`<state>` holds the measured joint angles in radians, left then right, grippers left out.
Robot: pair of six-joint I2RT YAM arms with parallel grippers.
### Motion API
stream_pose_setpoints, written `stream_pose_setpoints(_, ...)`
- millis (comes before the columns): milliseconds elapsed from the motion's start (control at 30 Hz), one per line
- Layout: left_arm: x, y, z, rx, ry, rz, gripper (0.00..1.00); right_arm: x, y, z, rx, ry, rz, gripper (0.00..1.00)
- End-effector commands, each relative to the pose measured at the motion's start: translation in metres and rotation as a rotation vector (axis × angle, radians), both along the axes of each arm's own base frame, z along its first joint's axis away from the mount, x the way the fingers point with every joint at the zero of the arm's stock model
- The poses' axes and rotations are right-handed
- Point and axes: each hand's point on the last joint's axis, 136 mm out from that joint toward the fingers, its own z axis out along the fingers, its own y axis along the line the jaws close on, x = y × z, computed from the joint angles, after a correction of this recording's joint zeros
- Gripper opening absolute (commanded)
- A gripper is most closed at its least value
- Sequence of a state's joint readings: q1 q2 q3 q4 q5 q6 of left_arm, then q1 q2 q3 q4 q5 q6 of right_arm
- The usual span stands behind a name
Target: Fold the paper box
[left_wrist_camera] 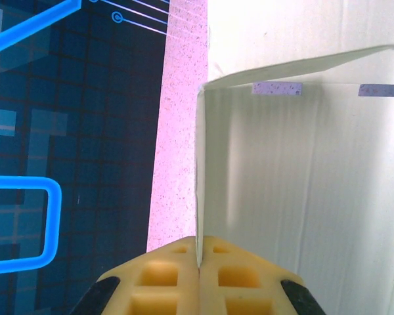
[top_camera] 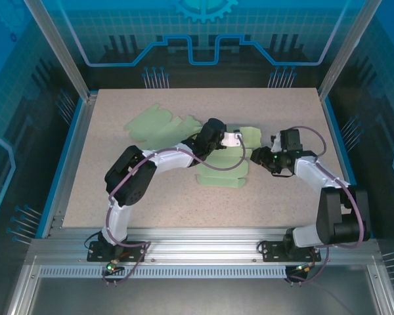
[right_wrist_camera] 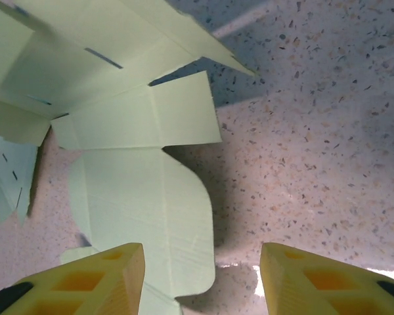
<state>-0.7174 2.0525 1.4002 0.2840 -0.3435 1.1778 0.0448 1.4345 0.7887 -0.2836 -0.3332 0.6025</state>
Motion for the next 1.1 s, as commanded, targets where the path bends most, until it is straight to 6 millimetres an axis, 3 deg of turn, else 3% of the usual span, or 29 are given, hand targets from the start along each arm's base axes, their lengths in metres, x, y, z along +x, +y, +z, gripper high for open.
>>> stream_pose_setpoints(0,0.002,-0.004,0.010,-0.042,-0.019,-0.009,0.00,0.023,-0.001,-0.005,0.009,-0.050,-0.015,0.51)
stream_pose_setpoints(167,0.004,-0.004,0.007,-0.042,-0.017,-0.003,0.00,0.045,0.010,-0.022,0.068,-0.067,0.002,0.51)
stream_pose_setpoints(400,0.004,-0.004,0.005,-0.045,-0.013,0.000,0.00,0.062,0.020,-0.026,0.111,-0.126,0.021,0.51)
stream_pose_setpoints(767,0.005,-0.005,0.003,-0.044,-0.005,0.003,0.00,0.072,0.030,-0.005,0.112,-0.205,0.063,0.46)
stream_pose_setpoints(1067,0.006,-0.004,-0.002,-0.041,0.007,0.008,0.00,0.066,0.044,0.012,0.107,-0.229,0.082,0.41)
